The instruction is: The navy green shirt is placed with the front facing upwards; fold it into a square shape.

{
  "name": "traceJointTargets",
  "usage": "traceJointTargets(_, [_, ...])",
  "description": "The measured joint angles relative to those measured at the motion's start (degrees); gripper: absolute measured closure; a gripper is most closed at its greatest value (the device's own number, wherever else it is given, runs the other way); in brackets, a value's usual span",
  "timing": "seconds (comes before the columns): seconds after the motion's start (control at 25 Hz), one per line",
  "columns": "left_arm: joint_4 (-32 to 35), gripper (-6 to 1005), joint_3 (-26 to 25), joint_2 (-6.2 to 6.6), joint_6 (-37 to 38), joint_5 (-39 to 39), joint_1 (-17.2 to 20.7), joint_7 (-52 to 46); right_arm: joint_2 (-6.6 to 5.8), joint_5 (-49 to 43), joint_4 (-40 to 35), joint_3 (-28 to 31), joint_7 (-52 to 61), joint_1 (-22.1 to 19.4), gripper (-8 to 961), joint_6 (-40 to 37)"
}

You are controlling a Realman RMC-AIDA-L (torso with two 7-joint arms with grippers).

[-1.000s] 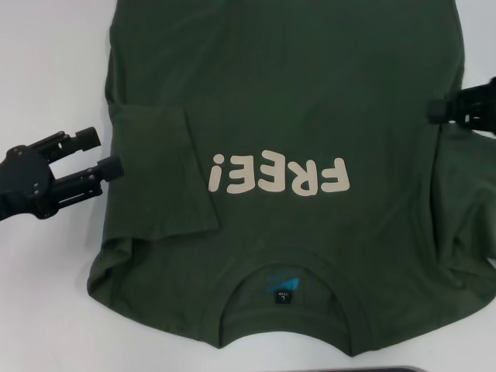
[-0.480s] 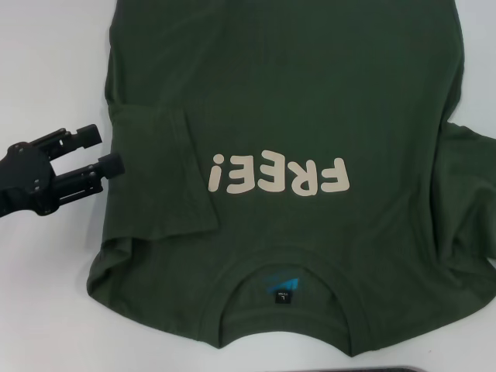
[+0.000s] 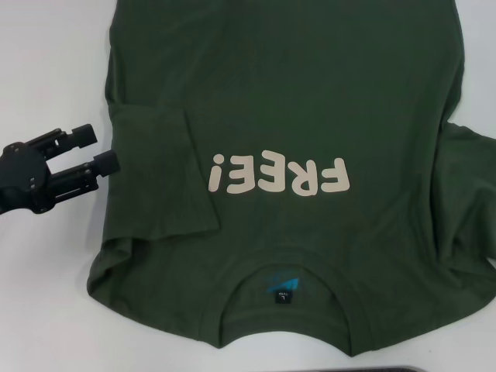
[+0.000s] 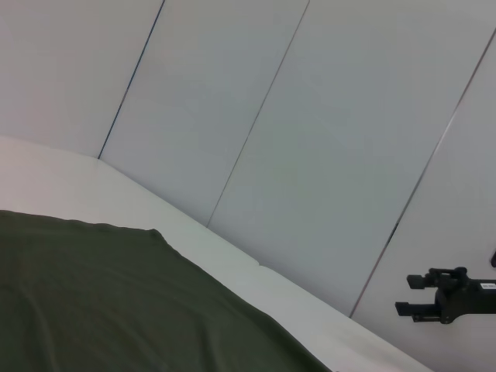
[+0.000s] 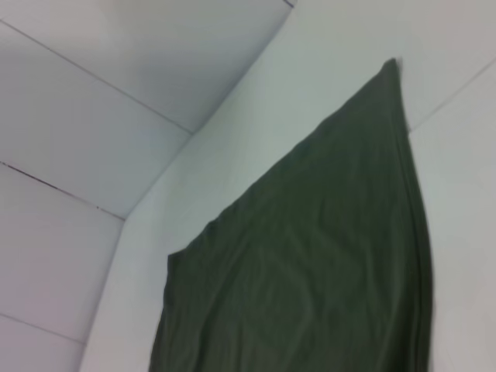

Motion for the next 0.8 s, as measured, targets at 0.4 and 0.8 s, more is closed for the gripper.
traceJointTargets(0.4, [0.0,218,-0.18,-0.1,0.11,-0.08,-0.27,-0.32,-1.64,-4.3,-13.27,-9.72,14.55,1.98,260,-15.62])
traceJointTargets(0.8, [0.0,219,-0.08,-0.02,0.26,-0.09,-0.33,-0.31,-0.97,-22.03,-16.11,-12.01,21.59,3.55,273,-6.87])
